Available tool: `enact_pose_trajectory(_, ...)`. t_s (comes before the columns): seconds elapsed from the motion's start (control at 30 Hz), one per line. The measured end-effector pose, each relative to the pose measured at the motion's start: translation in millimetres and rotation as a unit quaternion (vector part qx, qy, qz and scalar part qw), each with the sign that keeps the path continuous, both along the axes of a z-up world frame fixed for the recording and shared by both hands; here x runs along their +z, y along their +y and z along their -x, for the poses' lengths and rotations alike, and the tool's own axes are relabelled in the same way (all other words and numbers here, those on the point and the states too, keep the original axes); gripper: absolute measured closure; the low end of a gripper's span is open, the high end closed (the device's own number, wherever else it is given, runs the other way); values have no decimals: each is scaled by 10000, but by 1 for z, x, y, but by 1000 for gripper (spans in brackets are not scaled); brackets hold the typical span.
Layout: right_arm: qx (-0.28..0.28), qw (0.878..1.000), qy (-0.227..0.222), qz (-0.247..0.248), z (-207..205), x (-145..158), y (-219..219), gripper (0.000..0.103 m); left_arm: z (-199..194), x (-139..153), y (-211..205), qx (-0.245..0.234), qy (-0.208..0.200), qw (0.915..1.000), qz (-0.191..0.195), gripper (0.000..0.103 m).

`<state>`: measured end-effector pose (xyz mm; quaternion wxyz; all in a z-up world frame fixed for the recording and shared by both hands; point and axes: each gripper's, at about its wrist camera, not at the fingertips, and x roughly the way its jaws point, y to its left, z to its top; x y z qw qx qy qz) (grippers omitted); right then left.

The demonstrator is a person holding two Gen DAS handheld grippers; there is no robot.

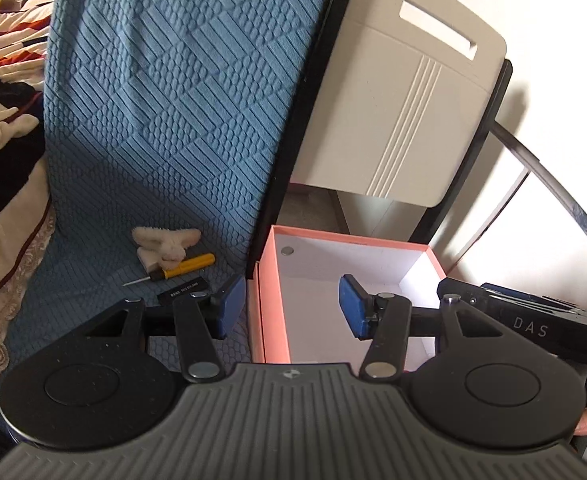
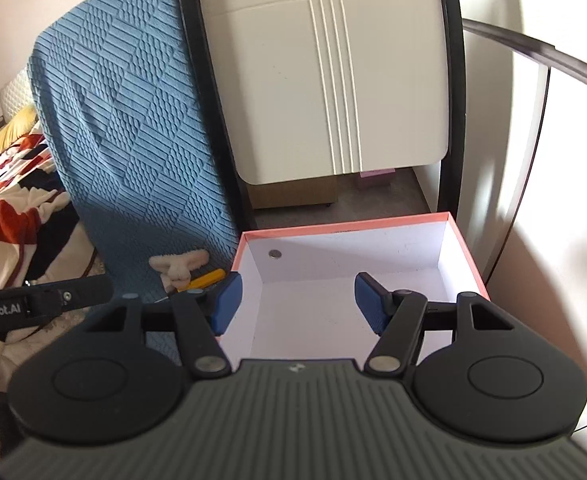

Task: Organize rigid objects
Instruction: 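Withdraw both open tools from the pink box back toward the cushion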

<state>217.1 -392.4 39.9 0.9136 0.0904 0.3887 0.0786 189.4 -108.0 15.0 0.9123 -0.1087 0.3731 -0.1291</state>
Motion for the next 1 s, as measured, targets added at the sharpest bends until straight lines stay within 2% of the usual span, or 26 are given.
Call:
enact_pose_trajectory(0.07,50,9999,-96,12,4,7,11,38,6,7,13,75,-136,9999,-33,44)
enact_pose_trajectory(0.17,138,9997,-192,16,12,14,29,38,14,14,33,182,-318,9993,1,37)
enact_pose_trajectory(0.3,320,9992,-215,95,22,12,56,38,22,10,58,328,-374,9988,34,36)
enact_pose_trajectory(0.7,817,9963,-228,138,49,-14,127,38,40,-30,111,499,-381,9980,30,36)
enact_pose_trajectory(1.0,860,9963,-25,66,64,-51,158,38,37,-70,140,559,-1,9984,99,36)
